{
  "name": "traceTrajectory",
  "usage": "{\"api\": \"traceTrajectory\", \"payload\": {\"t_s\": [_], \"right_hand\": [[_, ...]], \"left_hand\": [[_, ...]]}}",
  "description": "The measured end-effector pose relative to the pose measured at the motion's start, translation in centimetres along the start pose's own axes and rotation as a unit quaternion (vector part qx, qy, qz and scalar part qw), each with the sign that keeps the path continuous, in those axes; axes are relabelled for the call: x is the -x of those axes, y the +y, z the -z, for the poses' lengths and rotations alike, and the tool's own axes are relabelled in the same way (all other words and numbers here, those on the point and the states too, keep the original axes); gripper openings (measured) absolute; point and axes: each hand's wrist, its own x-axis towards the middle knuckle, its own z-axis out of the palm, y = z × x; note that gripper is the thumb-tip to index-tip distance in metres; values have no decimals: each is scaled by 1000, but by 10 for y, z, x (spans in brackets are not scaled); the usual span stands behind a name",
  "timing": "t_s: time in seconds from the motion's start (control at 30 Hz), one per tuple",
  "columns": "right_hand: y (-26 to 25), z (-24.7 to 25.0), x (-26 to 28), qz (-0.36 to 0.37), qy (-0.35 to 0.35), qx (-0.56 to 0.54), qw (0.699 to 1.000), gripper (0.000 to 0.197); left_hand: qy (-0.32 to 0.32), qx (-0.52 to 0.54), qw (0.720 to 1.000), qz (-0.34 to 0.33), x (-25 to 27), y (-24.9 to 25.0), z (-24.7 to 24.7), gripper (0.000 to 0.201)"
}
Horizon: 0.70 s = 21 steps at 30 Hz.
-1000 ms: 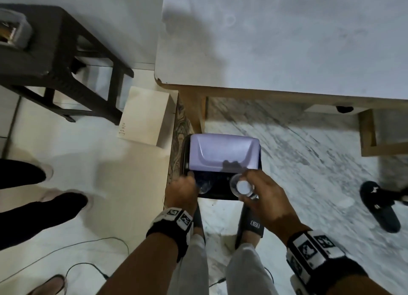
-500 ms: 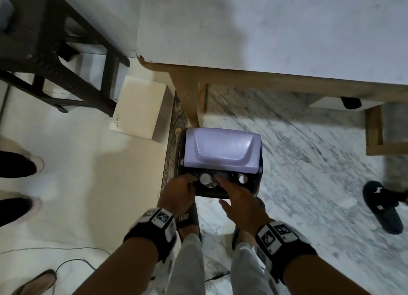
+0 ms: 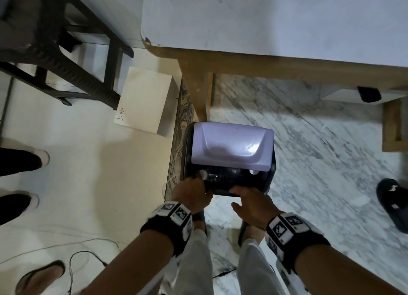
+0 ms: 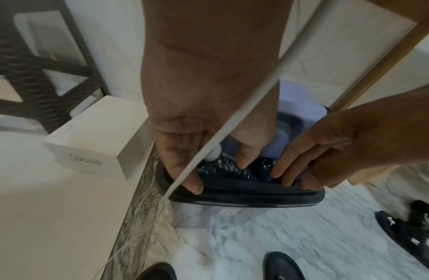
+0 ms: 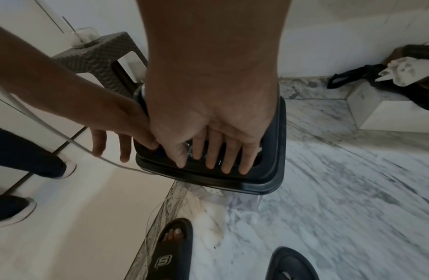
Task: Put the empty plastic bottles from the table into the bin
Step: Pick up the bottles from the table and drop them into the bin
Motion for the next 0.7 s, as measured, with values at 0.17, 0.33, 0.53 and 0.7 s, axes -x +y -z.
{"api": "traceTrajectory", "payload": {"t_s": [0.17, 0.33, 0.53, 0.7], "right_hand": [[6, 4, -3, -12, 30, -31, 999, 35], [4, 10, -8, -8, 41, -38, 998, 29], [0, 10, -15, -9, 21, -46, 999, 32], [1, 10, -15, -12, 11, -12, 1000, 39]], "left_hand": [[123, -23, 992, 31, -2, 25, 4, 32], [121, -43, 991, -35, -4, 15, -7, 21], [74, -87, 990, -83, -15, 9, -11, 30], [34, -176, 978, -108, -18, 5, -21, 52]]}}
